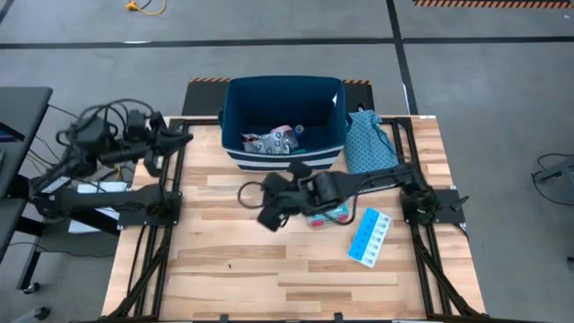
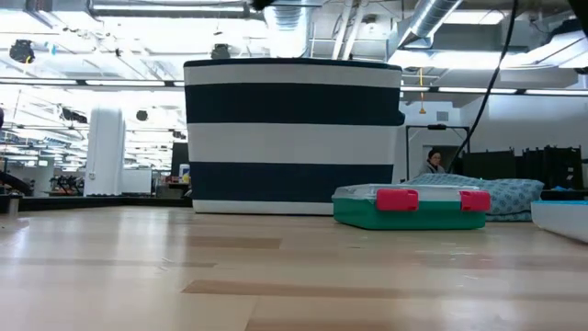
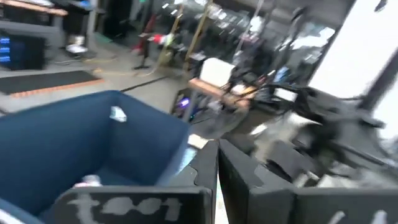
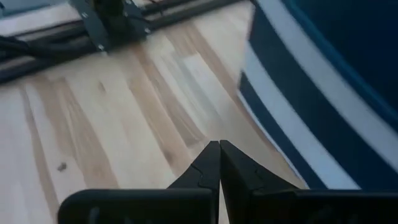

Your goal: Pick & place medical supplies in basket/bin

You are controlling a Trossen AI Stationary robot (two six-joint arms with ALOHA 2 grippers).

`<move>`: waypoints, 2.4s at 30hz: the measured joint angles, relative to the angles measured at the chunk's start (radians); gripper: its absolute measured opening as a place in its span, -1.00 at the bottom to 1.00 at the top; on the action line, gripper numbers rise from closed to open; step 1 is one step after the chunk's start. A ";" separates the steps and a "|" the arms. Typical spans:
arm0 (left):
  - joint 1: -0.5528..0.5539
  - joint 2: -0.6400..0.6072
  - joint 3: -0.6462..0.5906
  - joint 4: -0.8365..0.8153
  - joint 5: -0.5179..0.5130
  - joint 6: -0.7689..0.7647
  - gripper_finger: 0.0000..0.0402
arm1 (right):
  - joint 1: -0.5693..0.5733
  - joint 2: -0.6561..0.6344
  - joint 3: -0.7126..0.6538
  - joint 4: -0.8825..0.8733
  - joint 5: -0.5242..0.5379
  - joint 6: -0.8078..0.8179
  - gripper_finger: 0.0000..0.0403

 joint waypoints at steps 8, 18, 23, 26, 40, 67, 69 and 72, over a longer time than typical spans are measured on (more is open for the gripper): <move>-0.056 -0.144 -0.274 0.225 0.093 -0.053 -1.00 | -0.010 -0.294 -0.365 0.221 -0.190 -0.157 -1.00; -0.196 -0.108 -0.405 0.427 -0.012 0.012 -1.00 | 0.006 -0.887 -1.104 0.754 -0.344 -0.151 -1.00; -0.290 0.014 -0.415 0.502 -0.130 0.076 -1.00 | 0.061 -1.090 -1.317 0.772 -0.335 -0.105 -1.00; -0.341 0.117 -0.415 0.569 -0.166 0.130 -1.00 | 0.082 -1.170 -1.402 0.768 -0.332 -0.104 -1.00; -0.427 0.515 -0.415 0.913 -0.137 0.179 -1.00 | 0.129 -1.507 -1.735 0.712 -0.308 0.005 -1.00; -0.390 0.626 -0.398 0.955 -0.044 0.049 -1.00 | 0.212 -1.520 -1.752 0.259 -0.715 0.714 -1.00; -0.382 0.632 -0.374 0.914 -0.013 0.059 -1.00 | 0.254 -1.514 -1.752 0.248 -0.709 0.753 -1.00; -0.366 0.662 -0.322 0.852 0.041 0.100 -1.00 | 0.323 -1.514 -1.752 0.240 -0.671 0.812 -1.00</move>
